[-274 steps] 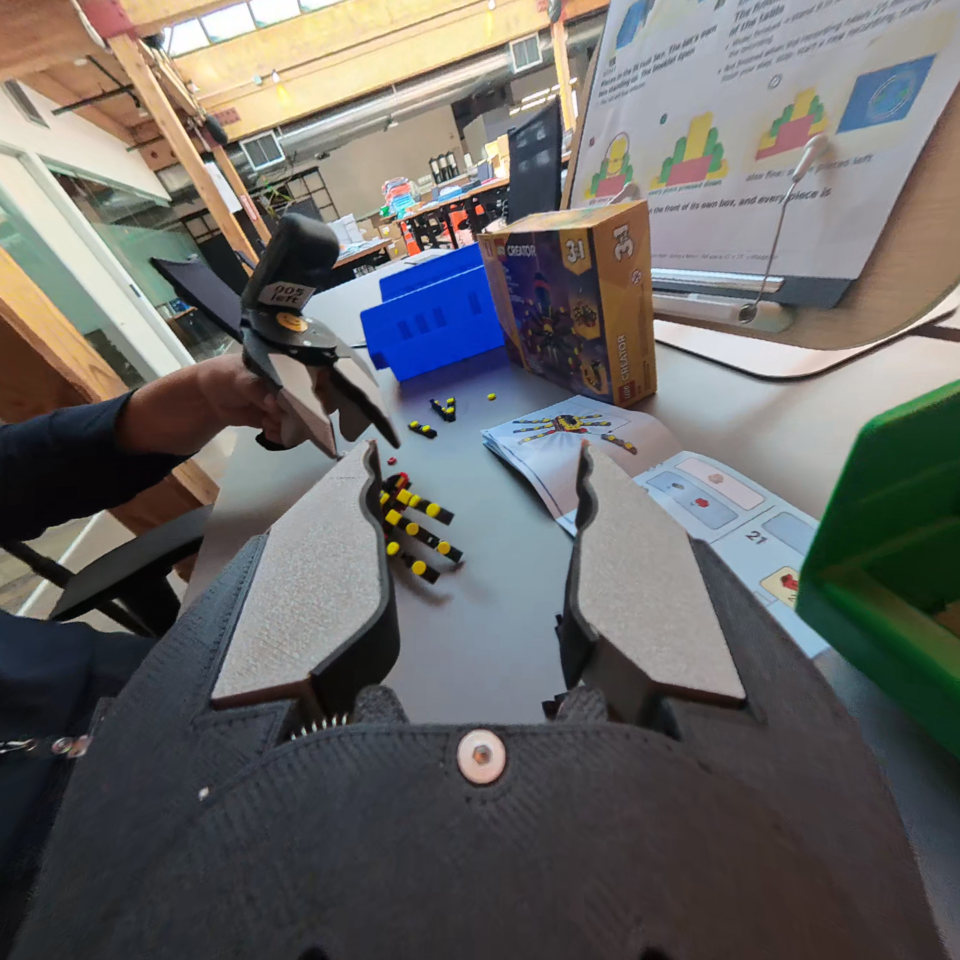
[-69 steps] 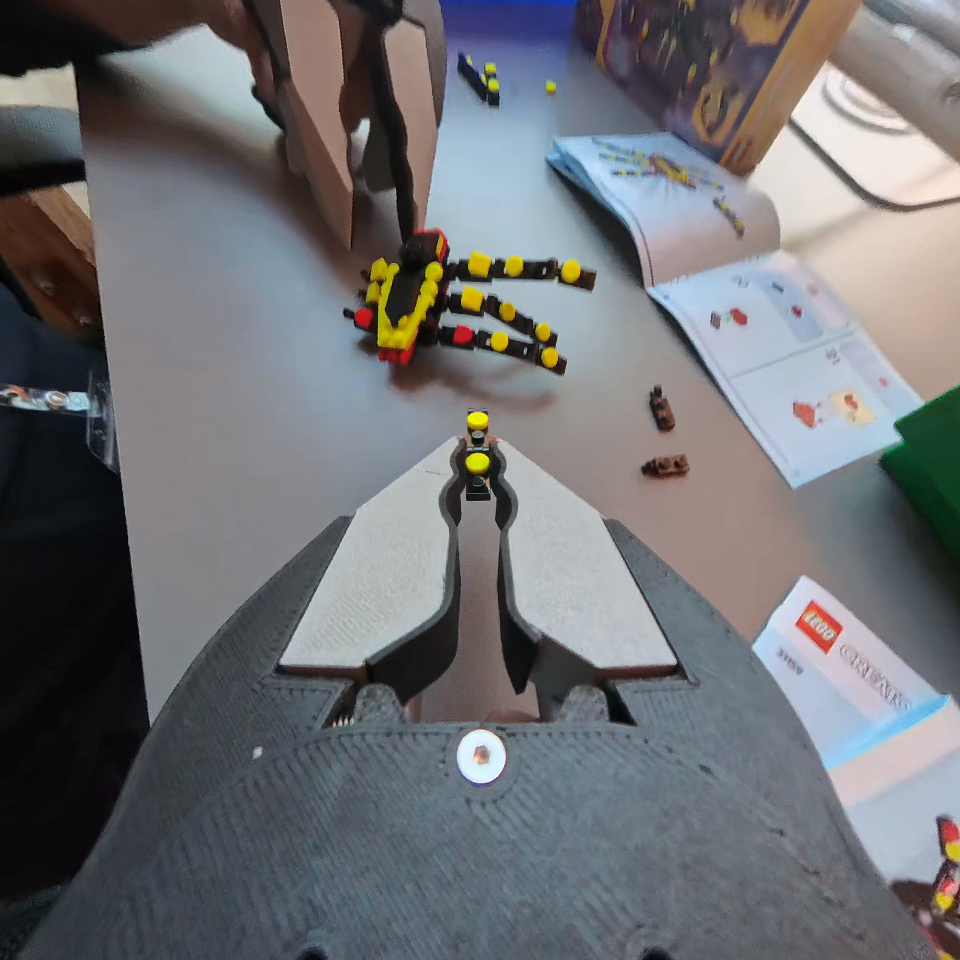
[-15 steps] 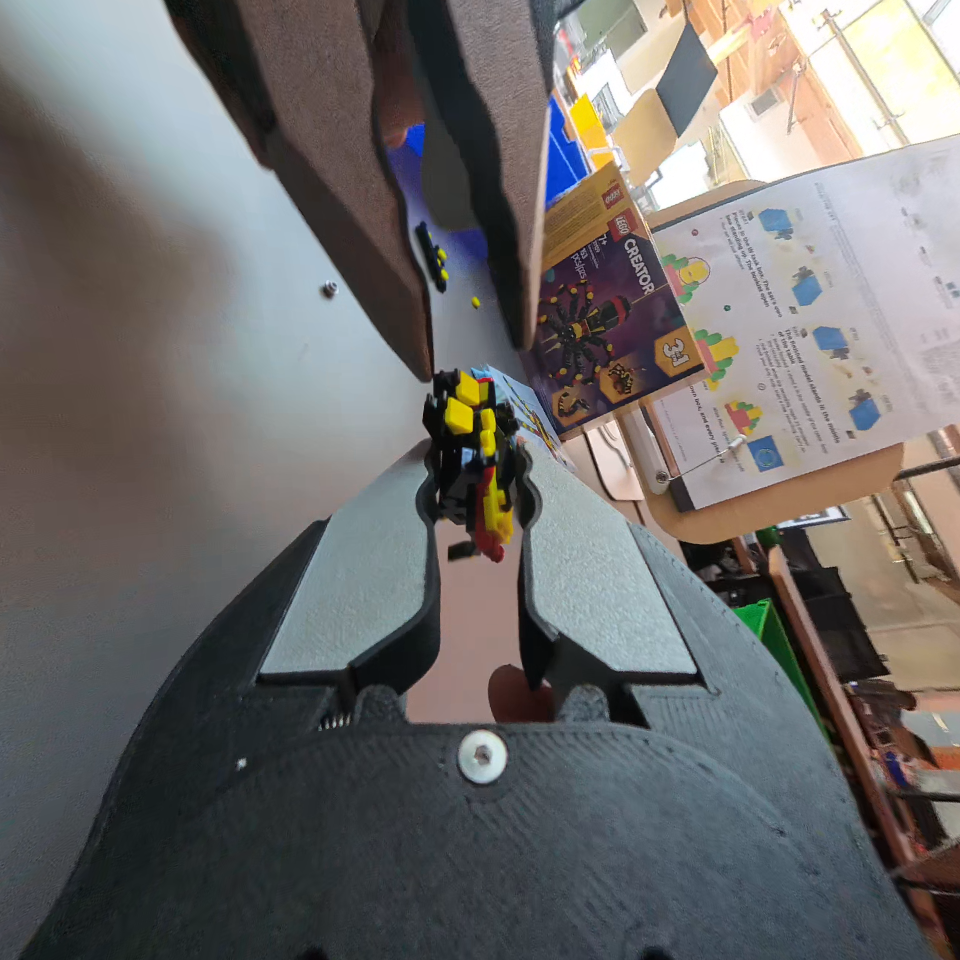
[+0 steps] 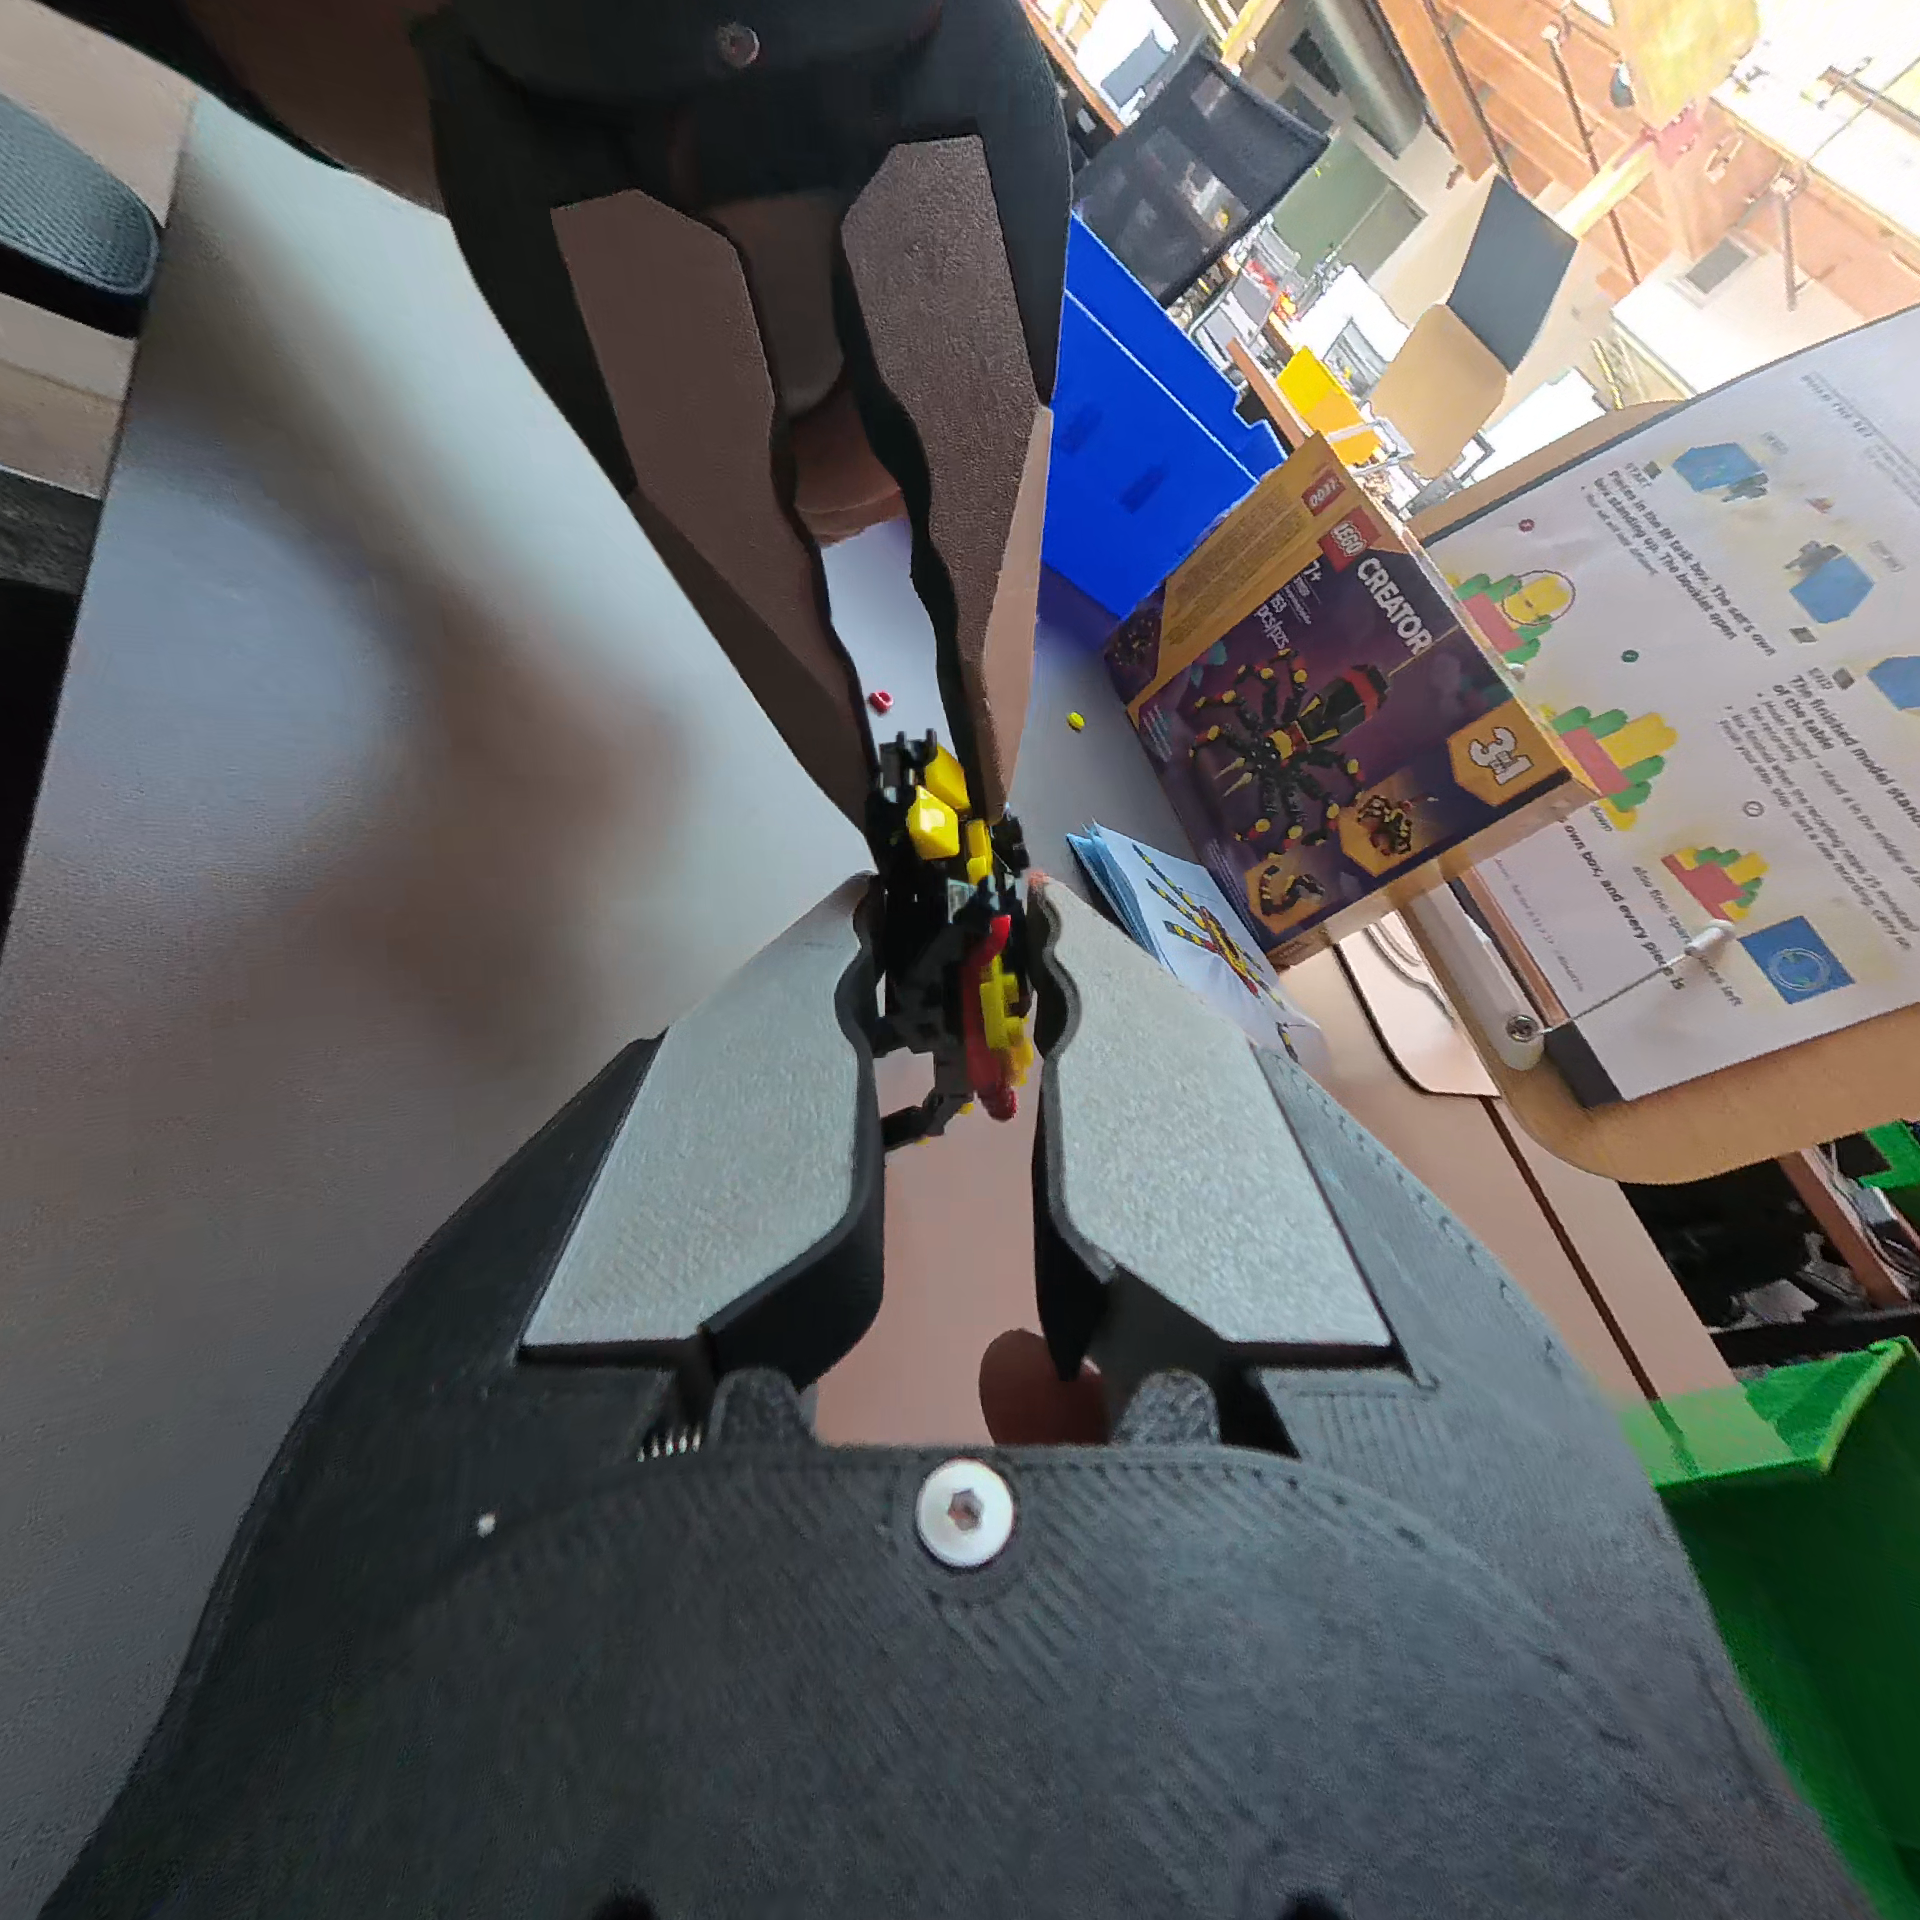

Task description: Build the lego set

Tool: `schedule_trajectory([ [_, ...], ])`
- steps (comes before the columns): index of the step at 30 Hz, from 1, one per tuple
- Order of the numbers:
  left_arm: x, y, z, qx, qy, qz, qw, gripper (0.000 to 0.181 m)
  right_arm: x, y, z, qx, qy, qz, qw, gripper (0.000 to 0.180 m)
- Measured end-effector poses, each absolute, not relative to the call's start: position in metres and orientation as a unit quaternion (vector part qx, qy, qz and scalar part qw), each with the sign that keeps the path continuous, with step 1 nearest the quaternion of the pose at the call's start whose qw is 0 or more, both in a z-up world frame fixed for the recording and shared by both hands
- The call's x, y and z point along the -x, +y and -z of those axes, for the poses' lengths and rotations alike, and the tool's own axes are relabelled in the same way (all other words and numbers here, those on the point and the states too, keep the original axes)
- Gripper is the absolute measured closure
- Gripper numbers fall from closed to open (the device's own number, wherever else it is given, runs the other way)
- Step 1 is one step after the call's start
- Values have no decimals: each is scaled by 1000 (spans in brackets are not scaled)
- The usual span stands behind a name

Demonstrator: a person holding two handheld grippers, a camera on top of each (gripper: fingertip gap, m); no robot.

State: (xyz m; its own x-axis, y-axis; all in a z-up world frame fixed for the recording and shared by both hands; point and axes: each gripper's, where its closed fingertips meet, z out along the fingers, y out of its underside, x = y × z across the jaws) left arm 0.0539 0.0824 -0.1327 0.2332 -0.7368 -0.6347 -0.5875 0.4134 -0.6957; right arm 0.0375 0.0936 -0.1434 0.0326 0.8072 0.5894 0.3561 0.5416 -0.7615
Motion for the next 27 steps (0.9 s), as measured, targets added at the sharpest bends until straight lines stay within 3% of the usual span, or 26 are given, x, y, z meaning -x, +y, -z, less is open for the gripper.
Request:
schedule_trajectory([
  [1,-54,81,132,538,617,74,570,170,-37,92,143,436,-667,-203,568,156],
  [11,-53,77,128,557,606,115,556,171,-38,81,134,441,-651,-282,550,149],
  [14,-51,79,127,576,591,137,548,172,-42,78,125,433,-642,-296,559,155],
  [27,-51,81,129,597,591,153,521,171,-42,76,123,383,-696,-176,581,164],
])
